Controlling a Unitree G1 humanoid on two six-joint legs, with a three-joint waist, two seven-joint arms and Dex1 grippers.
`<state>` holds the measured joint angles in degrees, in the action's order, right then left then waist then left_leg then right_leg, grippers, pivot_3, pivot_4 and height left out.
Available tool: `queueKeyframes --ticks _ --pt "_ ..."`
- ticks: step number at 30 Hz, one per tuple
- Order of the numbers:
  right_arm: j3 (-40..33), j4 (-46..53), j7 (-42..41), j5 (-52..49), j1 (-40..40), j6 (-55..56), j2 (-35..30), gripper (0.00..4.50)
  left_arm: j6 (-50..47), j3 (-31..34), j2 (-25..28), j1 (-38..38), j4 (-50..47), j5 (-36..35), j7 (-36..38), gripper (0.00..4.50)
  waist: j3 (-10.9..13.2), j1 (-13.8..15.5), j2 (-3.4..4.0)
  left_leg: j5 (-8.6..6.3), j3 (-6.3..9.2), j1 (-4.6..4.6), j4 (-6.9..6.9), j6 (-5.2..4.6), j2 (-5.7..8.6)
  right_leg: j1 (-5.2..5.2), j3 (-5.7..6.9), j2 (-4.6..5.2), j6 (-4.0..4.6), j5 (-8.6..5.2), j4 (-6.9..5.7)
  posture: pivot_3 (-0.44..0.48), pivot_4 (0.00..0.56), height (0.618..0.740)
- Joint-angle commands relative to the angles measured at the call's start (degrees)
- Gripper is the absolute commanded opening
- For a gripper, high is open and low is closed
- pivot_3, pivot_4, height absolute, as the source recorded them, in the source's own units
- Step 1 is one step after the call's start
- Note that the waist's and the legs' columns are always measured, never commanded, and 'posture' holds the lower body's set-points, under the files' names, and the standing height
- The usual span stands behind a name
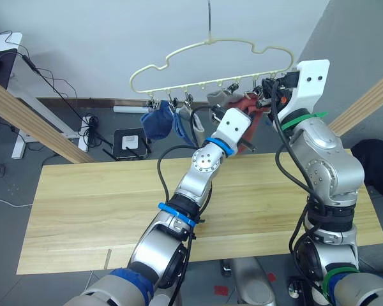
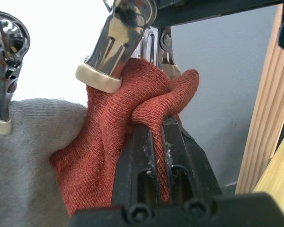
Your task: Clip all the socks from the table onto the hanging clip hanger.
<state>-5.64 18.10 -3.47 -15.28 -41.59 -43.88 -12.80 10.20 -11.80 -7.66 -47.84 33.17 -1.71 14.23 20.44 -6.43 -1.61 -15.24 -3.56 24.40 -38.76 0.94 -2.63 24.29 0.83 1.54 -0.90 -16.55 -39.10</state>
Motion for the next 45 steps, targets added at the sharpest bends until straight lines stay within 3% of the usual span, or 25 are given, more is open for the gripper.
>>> queueKeyframes --ticks 1,21,31,39,45 --pt "0.0 2.2 0.1 0.8 0.5 0.9 -0.4 0.00 0.8 -0.7 -4.5 0.3 -3.7 -0.6 -0.2 0.02 0.0 0.0 0.00 0.00 0.00 0.00 0.00 0.00 0.00 0.00 0.00 0.00 0.00 0.00 0.00 -0.236 0.353 0.740" --pt "-2.3 2.6 1.2 -1.1 -0.3 -3.4 1.8 0.00 0.3 -1.4 -5.4 -0.1 -3.4 -0.5 -2.0 0.02 0.0 0.0 0.00 0.00 0.01 0.00 -0.04 0.00 0.00 0.00 0.00 0.00 0.00 0.00 -0.06 -0.236 0.353 0.740" --pt "-2.7 3.1 1.0 -1.2 -0.6 -3.2 1.6 0.00 3.8 -6.2 -2.8 9.1 -7.1 0.4 3.5 0.02 0.0 0.1 0.00 0.00 0.01 0.00 -0.06 0.00 -0.01 -0.01 0.00 0.01 0.01 0.00 -0.06 -0.236 0.355 0.740" --pt "-2.6 2.9 1.0 -1.7 -1.0 -3.2 1.5 0.00 9.4 -8.5 -1.2 10.9 -6.0 3.9 5.8 0.02 0.0 0.1 0.00 0.01 0.01 -0.02 -0.12 -0.04 0.01 -0.01 0.01 0.02 0.02 0.01 -0.28 -0.239 0.353 0.740" --pt "-2.5 3.0 0.9 -2.1 -1.3 -3.3 1.4 0.00 10.6 -5.8 -1.6 7.8 -2.0 6.1 1.5 0.02 0.0 0.0 0.00 0.02 0.02 -0.04 -0.12 -0.07 0.01 0.00 0.02 0.02 0.02 0.01 -0.34 -0.242 0.348 0.740"
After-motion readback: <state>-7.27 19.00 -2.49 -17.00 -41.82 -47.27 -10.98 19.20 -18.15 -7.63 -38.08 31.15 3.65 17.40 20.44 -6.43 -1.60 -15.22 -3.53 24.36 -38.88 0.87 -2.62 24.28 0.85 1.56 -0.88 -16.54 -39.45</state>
